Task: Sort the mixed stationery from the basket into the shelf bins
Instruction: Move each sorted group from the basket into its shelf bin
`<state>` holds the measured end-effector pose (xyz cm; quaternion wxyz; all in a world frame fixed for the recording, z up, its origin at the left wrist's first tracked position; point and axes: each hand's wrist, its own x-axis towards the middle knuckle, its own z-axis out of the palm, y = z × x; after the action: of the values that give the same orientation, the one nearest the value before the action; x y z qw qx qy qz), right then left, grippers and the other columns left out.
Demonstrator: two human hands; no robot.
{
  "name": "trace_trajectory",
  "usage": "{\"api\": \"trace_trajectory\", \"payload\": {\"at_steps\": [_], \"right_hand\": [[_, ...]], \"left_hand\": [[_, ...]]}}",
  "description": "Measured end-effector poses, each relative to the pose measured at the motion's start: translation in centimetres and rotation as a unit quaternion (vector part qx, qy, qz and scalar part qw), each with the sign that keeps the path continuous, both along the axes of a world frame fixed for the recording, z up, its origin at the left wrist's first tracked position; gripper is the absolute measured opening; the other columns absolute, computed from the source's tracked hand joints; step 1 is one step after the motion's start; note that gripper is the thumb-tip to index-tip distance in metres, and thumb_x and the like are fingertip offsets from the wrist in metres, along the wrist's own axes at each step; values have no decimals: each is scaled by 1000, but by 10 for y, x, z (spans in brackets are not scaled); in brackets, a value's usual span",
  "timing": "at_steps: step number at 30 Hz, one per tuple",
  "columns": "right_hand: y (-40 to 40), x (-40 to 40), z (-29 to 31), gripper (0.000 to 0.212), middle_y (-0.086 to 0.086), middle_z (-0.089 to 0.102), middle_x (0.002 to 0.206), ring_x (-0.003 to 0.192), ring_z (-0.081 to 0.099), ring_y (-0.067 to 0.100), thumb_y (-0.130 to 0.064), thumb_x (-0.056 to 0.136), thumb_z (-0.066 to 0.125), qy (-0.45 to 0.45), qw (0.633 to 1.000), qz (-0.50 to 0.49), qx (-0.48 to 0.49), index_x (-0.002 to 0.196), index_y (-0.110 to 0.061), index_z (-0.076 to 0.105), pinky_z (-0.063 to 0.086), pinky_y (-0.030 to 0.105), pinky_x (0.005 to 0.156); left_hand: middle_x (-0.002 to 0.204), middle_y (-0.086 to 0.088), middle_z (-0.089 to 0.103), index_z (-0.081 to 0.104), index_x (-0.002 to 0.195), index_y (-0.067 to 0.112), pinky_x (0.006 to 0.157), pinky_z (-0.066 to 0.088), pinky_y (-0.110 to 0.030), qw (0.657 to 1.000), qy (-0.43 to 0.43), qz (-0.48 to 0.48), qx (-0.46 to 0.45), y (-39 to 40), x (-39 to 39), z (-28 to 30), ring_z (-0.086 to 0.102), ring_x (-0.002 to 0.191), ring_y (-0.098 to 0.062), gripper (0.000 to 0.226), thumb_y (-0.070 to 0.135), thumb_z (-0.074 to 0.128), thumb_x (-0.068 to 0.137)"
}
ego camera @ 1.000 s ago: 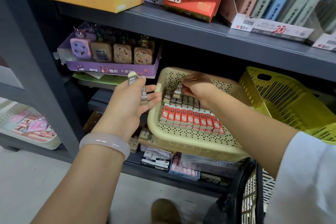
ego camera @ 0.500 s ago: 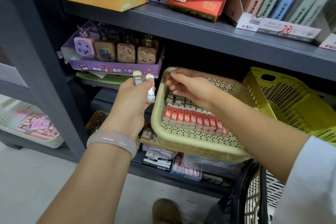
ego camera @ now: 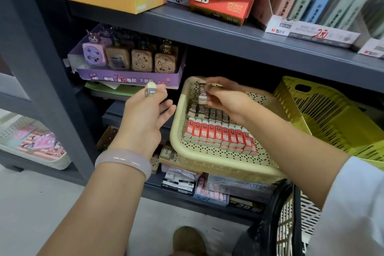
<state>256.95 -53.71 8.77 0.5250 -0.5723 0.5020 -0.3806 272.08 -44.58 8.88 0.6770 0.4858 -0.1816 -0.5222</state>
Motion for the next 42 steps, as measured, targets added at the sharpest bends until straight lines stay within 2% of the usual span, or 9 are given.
{"api": "trace_trajectory", "payload": {"at_steps": [8, 12, 16, 22, 27, 31, 35, 38, 42], "right_hand": [[-27, -15, -31, 16, 8, 61, 84, 65, 58, 12, -3, 89, 57, 145, 980, -96, 93, 103, -11, 59, 56, 25, 68], [-26, -12, -29, 23, 11, 61, 101, 82, 61, 16, 0, 89, 55, 145, 983, -70, 86, 110, -5, 61, 52, 25, 80], [-14, -7, -15, 18, 9, 60, 99, 81, 61, 17, -3, 91, 52, 145, 987, -59, 39, 106, -7, 62, 54, 24, 73], [22, 6, 13, 19, -2, 68, 92, 83, 63, 9, -17, 91, 56, 28, 978, 207, -23, 110, -19, 58, 54, 21, 76], [32, 16, 17, 30, -11, 67, 78, 79, 61, 3, -12, 90, 57, 11, 964, 263, -44, 120, -19, 54, 50, 18, 71], [24, 5, 12, 26, -6, 66, 77, 73, 62, 7, -6, 89, 57, -17, 976, 215, -16, 107, -24, 57, 53, 17, 69], [0, -20, 0, 22, 1, 61, 84, 67, 59, 7, -7, 86, 62, 75, 997, 14, 7, 102, -22, 60, 54, 16, 65], [-16, -31, -14, 30, 4, 61, 92, 69, 58, 10, -4, 86, 62, 117, 987, -82, 74, 115, -10, 58, 53, 20, 72], [-19, -27, -24, 23, 12, 62, 114, 76, 62, 12, -3, 87, 58, 163, 977, -38, 132, 110, -7, 61, 53, 25, 83]], "left_hand": [[72, -5, 66, 52, 87, 12, 43, 45, -14, 1000, 21, -19, 1, -6, -5, -1, 50, 43, -8, 11, 13, 46, 96], [80, -5, 68, 53, 87, 13, 55, 53, -18, 1000, 6, -6, -2, -8, -11, -1, 60, 62, -12, 14, 18, 44, 97], [78, 1, 64, 57, 80, 15, 71, 50, -22, 998, -59, 5, 6, -6, -11, -3, 60, 73, -8, 10, 16, 57, 90], [65, 10, 66, 64, 70, 19, 57, 44, -13, 995, -104, -7, -9, -1, -13, -2, 61, 67, 2, 13, 18, 67, 83], [57, 16, 67, 68, 75, 18, 40, 40, -5, 995, -96, -33, -26, 6, -17, 3, 60, 53, 10, 11, 16, 64, 85], [96, 8, 66, 64, 102, 19, 67, 46, -17, 991, -128, -48, -9, 6, -13, 2, 61, 90, -3, 14, 20, 59, 89], [97, 7, 60, 60, 84, 25, 98, 42, -33, 984, -175, -43, 6, 3, -7, 0, 55, 109, -16, 14, 15, 52, 91], [96, 10, 59, 59, 81, 26, 103, 39, -37, 981, -190, -45, 3, 0, -5, -1, 54, 111, -16, 18, 13, 50, 91], [102, 7, 60, 60, 82, 25, 103, 38, -37, 980, -190, -59, 2, -3, -5, -4, 53, 112, -16, 19, 12, 49, 92]]}}
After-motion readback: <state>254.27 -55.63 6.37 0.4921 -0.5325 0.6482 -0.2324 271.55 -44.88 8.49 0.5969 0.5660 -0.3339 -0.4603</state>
